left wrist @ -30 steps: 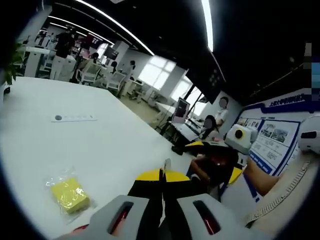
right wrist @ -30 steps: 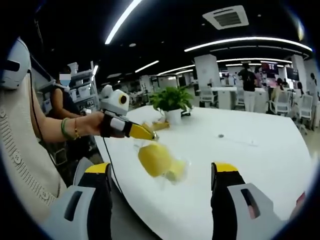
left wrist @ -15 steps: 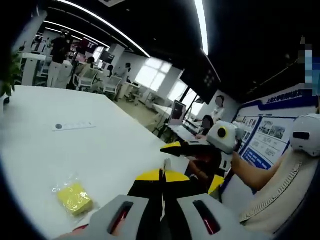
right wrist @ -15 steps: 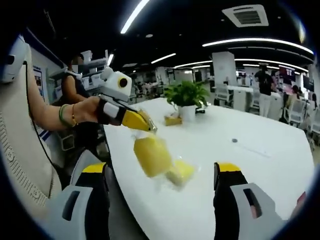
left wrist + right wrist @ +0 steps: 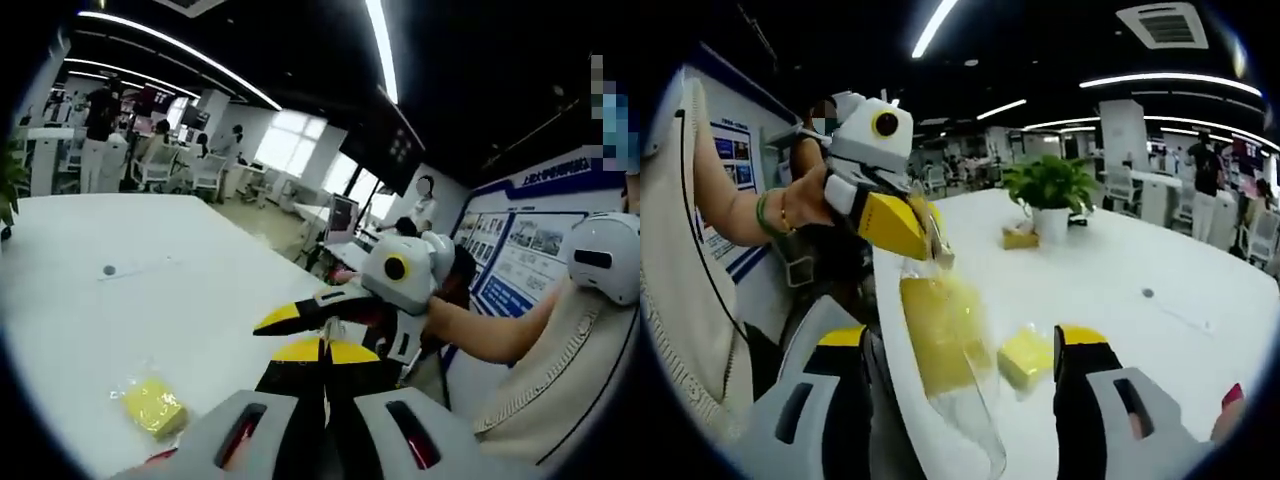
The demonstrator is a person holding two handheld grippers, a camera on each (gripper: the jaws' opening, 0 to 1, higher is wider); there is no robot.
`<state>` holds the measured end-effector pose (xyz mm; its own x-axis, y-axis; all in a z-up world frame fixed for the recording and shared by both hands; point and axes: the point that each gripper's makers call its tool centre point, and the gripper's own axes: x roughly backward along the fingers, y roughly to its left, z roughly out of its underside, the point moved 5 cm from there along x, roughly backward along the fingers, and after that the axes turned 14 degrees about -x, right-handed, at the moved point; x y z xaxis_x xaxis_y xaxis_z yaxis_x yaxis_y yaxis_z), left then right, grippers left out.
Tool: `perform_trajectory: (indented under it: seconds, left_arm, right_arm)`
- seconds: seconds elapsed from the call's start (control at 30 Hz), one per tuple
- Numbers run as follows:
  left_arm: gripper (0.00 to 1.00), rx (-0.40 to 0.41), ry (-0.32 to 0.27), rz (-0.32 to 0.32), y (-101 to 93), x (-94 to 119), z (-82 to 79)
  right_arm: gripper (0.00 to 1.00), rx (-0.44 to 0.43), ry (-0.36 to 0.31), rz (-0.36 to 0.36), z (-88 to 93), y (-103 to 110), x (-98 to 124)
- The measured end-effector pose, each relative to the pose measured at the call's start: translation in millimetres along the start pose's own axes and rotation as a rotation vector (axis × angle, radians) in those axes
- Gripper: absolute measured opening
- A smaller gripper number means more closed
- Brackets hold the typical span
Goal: Compare the silicone blocks by pressing each to a similar depth, holding the contact briefly, and releasing to observe deformation and rebound differences across the visible hardness samples.
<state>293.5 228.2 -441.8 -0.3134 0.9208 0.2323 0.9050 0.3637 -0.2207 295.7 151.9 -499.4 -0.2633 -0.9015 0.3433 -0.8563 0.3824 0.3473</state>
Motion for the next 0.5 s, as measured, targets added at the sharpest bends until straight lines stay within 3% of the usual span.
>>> perform_trajectory:
  seconds: [0.2, 0.3, 0.5]
  left_arm:
    - [0.00, -0.037, 0.024, 0.023, -5.7, -3, -1.3]
    - [0.00, -0.050, 0.032, 0.032, -6.7, -5, -1.2]
    - [0.00, -0.066, 0.044, 0.033, -2.3, -7, -1.9]
  right_arm:
    - [0.58, 0.004, 0.030, -0.047, 1.6, 1, -12]
    - [0.45, -0.002, 0.048, -0.069, 3.4, 1, -14]
    - [0.32, 0.004, 0.054, -0.094, 4.6, 3, -15]
